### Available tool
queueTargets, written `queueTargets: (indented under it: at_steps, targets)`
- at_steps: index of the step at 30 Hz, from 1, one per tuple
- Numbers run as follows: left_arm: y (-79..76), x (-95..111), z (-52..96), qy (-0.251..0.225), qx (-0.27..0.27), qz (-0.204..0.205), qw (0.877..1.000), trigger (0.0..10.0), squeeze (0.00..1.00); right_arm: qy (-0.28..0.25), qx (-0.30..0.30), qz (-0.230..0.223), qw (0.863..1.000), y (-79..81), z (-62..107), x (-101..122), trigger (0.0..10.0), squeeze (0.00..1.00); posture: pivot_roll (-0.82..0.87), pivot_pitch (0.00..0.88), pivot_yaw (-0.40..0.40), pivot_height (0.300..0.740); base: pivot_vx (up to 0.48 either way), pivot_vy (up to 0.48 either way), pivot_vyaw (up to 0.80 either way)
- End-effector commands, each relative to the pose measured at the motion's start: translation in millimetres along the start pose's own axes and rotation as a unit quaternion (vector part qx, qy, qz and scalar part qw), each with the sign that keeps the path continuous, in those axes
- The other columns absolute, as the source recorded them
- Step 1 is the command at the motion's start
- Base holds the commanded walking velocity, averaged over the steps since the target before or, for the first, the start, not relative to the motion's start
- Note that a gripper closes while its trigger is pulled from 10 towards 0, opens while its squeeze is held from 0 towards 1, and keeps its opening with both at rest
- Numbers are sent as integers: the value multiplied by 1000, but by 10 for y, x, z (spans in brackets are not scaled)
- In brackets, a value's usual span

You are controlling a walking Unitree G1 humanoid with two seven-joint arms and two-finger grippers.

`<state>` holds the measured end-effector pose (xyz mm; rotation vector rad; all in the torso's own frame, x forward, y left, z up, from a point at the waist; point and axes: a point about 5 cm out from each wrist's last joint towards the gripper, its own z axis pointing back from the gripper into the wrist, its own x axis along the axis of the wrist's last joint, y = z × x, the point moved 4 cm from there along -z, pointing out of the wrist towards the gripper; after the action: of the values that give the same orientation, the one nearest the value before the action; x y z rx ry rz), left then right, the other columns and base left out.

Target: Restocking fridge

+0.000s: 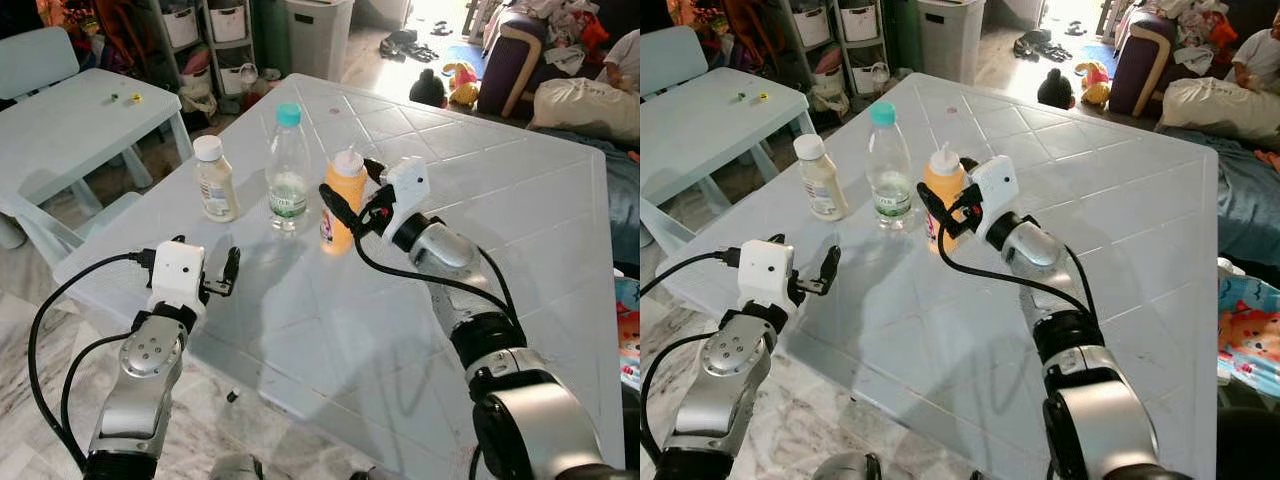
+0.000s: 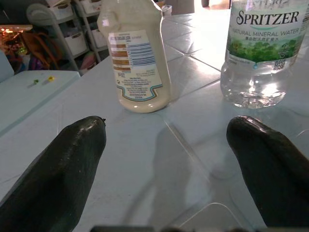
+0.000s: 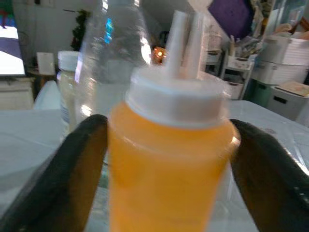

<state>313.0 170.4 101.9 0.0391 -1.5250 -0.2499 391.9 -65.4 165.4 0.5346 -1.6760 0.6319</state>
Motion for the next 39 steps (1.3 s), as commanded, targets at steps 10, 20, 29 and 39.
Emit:
queueTargets:
  at_steps: [10,20,29,39]
  targets:
    - [-48,14,-3,-1,-9,-4,1000,10000,0,2,30,-7,1000,114,-39,-24,0,0,96,41,-17,740,0,0,0]
    - [-54,-23,20,6,6,12,1000,10000,0,4,-37,3,999,-57,278,-100,10000,0,85,30,-26,740,0,0,0]
    - [8,-95,27,16,21,14,1000,10000,0,-25,-145,-11,989,-59,726,-87,10000,0,52,0,-16,740,-84,0,0]
    - [-6,-40,-70,8,18,12,1000,10000,0,-35,-188,-1,982,-71,844,41,10000,0,22,0,-3,740,-283,0,221]
